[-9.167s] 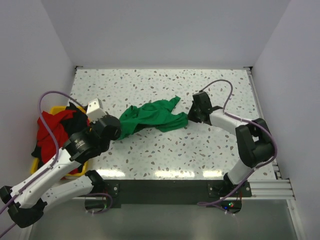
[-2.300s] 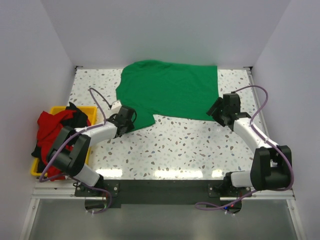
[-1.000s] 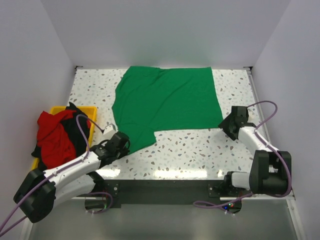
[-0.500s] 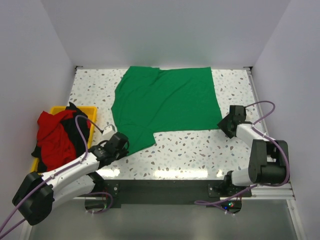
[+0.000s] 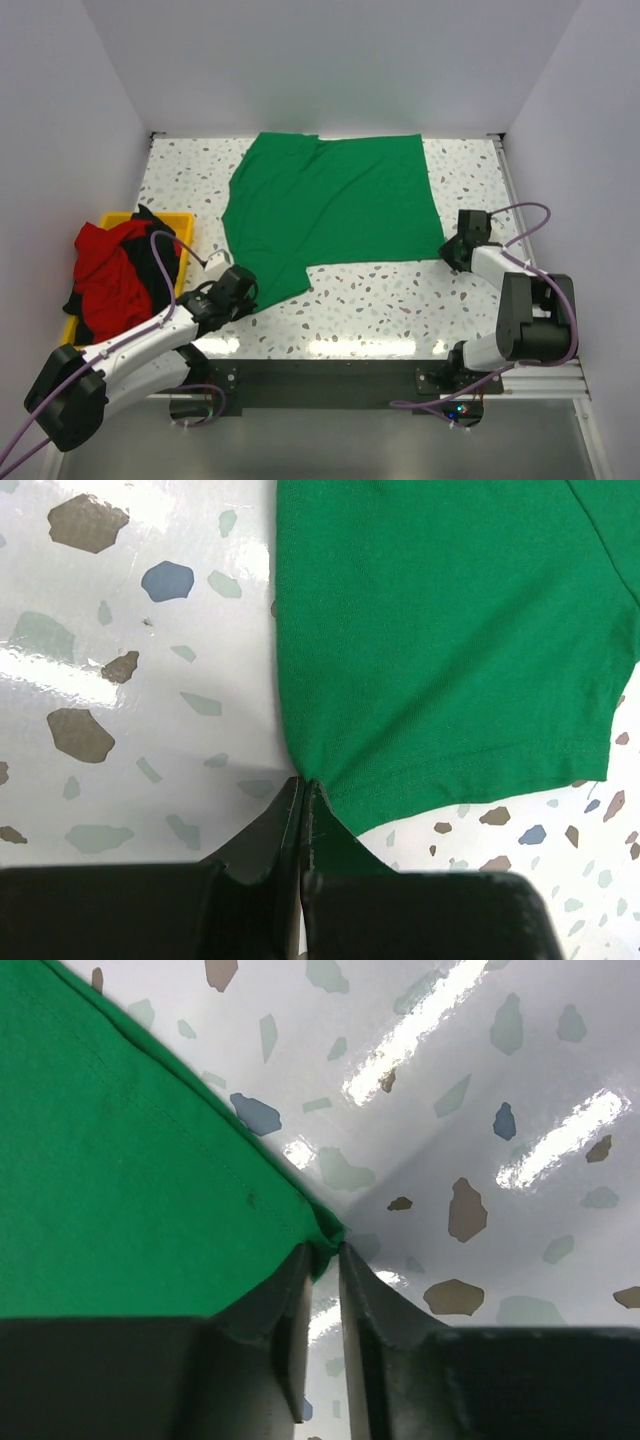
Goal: Fold and stack the t-shirts
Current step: Flatten the tshirt out, then fold the tshirt
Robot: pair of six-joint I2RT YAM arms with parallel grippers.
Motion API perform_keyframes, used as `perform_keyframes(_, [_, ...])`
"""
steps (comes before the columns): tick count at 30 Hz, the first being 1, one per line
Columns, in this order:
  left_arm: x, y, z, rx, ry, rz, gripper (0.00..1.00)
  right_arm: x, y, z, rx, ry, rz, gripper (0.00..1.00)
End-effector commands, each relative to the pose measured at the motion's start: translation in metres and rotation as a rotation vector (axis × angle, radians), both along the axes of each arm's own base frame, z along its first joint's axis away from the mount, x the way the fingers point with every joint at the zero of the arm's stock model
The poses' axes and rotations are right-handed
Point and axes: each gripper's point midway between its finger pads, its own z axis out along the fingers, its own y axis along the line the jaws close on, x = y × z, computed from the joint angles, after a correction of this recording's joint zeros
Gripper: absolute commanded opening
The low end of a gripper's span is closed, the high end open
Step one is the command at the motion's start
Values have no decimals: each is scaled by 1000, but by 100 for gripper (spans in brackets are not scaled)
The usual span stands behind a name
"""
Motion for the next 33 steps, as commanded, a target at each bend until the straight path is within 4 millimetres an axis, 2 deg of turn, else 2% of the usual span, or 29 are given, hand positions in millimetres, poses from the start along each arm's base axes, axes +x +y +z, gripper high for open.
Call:
perform_keyframes(1, [-3,1,6,14,-1,-23,0,0,-7,3,-20,-3,-32,18])
perform_keyframes(3, [-6,3,7,18,6,-23,0,-2,-8,5,-30,0,-34,10])
perform_keyframes(8, [-11,5,12,12,2,-44,0,-15,-8,5,-33,27,-18,0])
perform_keyframes(13, [-19,4,11,-12,7,-68,0,-31,-8,16,-54,21,-4,0])
perform_keyframes(19, [-23,1,10,-29,14,-89,0,-61,-7,27,-56,21,10,0])
perform_keyframes(20, [-22,-1,10,-33,11,-94,0,-63,-6,33,-57,-5,11,0])
perform_keyframes(25, [-19,-4,20,-42,0,-102,0,-79,-7,35,-69,23,19,0])
perform_keyframes(29, [-19,-6,27,-59,-16,-104,0,-83,-8,36,-78,21,18,0])
perform_keyframes(33, [-3,-6,47,-31,-66,-83,0,-70,-6,41,-66,-2,27,0])
